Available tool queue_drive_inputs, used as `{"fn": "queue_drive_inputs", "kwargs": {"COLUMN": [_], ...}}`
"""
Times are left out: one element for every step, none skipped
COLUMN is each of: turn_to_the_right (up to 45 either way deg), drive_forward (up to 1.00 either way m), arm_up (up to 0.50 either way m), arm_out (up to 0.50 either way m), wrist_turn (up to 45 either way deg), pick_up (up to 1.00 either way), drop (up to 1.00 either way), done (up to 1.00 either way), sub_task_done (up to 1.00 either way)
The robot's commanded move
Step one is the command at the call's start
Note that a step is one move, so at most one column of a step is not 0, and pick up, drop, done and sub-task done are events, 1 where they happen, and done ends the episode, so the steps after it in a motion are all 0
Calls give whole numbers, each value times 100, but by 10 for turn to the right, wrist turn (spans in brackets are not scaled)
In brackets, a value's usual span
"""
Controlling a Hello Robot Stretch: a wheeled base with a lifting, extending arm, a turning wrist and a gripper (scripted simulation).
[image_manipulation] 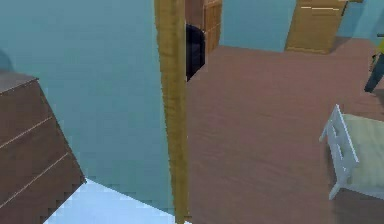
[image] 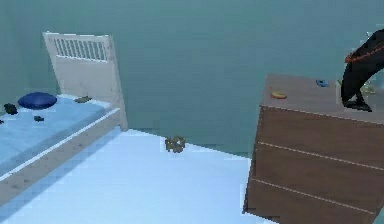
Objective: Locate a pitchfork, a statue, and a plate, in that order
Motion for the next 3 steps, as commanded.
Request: {"fn": "queue_drive_inputs", "kwargs": {"turn_to_the_right": [-450, -390, -30], "drive_forward": [0, 0, 0], "arm_up": [0, 0, 0], "arm_out": [0, 0, 0], "wrist_turn": [0, 0, 0], "pick_up": [0, 0, 0], "drop": [0, 0, 0], "done": [0, 0, 0], "sub_task_done": [0, 0, 0]}}
